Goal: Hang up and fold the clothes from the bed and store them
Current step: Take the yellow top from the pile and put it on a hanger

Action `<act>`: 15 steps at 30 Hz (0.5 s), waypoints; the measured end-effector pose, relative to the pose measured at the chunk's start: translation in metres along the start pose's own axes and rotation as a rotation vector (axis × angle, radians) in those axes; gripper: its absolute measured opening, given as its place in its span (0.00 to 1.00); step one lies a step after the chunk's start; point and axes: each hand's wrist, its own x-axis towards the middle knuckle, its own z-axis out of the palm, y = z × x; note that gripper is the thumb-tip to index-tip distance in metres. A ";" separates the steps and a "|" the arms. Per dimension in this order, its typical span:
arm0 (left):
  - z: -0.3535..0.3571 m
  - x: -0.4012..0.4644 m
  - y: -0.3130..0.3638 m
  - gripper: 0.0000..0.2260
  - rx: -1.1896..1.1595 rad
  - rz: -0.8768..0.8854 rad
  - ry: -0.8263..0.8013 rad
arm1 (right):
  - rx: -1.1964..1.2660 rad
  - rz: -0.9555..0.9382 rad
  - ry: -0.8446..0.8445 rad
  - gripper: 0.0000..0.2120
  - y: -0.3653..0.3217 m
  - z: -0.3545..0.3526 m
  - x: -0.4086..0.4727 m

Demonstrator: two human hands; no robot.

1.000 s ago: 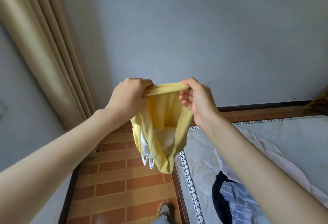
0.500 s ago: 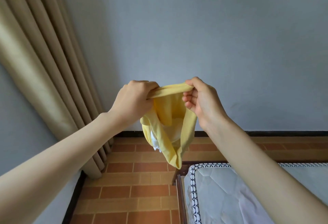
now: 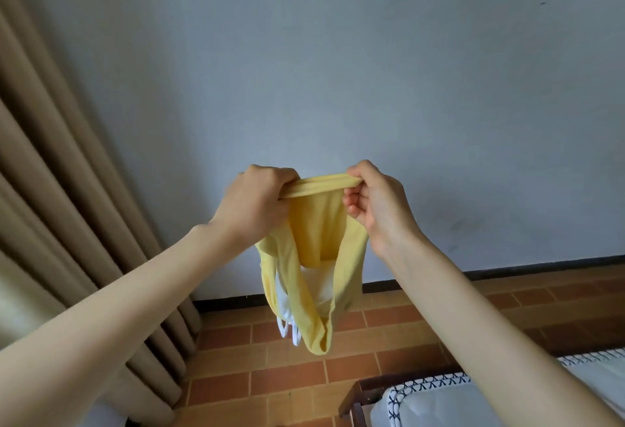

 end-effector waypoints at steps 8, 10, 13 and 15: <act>0.014 0.125 -0.031 0.14 -0.086 0.230 -0.072 | 0.082 -0.071 0.214 0.08 -0.020 0.023 0.088; 0.023 0.147 -0.032 0.14 -0.113 0.280 -0.097 | 0.085 -0.077 0.270 0.08 -0.021 0.018 0.105; 0.039 0.175 -0.036 0.14 -0.130 0.345 -0.154 | 0.105 -0.073 0.333 0.07 -0.021 0.010 0.130; 0.051 0.196 -0.040 0.15 -0.158 0.356 -0.177 | 0.091 -0.067 0.361 0.07 -0.018 0.005 0.147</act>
